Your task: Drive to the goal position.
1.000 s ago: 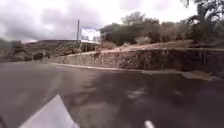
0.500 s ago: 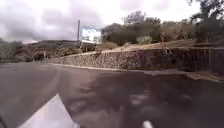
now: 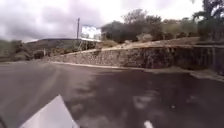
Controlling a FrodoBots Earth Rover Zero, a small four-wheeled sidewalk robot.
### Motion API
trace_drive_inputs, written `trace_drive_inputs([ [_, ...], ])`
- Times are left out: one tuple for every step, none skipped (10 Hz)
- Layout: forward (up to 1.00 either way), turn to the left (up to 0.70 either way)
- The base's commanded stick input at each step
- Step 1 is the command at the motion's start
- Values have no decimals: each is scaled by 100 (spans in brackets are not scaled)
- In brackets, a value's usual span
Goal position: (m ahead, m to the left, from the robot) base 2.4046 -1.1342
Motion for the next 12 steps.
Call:
trace_drive_inputs([
  [50, 0],
  [50, 0],
  [50, 0],
  [50, 0],
  [50, 0],
  [50, 0],
  [50, 0],
  [50, 0],
  [50, 14],
  [50, 30],
  [50, 43],
  [50, 46],
])
